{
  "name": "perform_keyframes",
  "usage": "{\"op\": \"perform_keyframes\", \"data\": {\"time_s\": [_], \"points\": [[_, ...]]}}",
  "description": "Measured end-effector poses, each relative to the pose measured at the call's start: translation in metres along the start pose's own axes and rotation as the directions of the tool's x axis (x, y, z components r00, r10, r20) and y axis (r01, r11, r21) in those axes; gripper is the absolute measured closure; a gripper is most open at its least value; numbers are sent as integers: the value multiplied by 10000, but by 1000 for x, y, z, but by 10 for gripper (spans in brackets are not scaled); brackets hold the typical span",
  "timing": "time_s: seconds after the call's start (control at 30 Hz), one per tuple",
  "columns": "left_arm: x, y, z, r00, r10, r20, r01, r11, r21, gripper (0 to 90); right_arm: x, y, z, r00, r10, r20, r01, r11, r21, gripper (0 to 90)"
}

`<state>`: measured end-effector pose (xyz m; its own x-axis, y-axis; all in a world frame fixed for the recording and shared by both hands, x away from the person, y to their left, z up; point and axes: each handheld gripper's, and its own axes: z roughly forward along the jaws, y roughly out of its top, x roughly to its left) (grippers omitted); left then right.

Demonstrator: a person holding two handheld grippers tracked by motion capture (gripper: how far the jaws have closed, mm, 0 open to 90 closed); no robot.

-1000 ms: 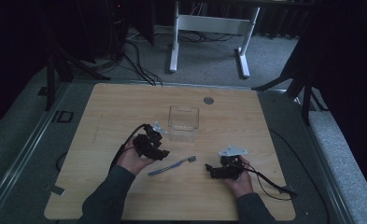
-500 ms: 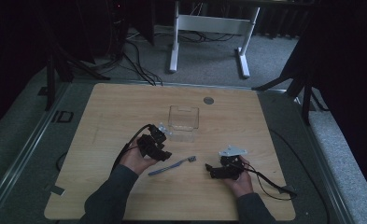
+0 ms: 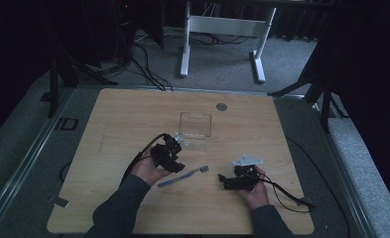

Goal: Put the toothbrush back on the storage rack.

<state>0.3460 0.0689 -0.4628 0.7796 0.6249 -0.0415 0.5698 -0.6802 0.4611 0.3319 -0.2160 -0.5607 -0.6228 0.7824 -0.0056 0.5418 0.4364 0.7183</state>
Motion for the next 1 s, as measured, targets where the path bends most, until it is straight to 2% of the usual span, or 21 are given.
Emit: {"op": "perform_keyframes", "data": {"time_s": [0.73, 0.87, 1.0], "points": [[-5, 4, 9, 9993, 363, 41, -365, 9981, 488, 554, 0, 0, 0, 10000, 0, -1, 0, 10000, -1, 141], [-6, 5, 11, 9995, 310, 60, -313, 9981, 537, 553, 0, 0, 0, 10000, -1, -1, 1, 10000, 0, 141], [-6, 5, 14, 9990, 443, 98, -449, 9962, 741, 554, 0, 0, 0, 10000, 3, -1, -3, 10000, -7, 141]]}}
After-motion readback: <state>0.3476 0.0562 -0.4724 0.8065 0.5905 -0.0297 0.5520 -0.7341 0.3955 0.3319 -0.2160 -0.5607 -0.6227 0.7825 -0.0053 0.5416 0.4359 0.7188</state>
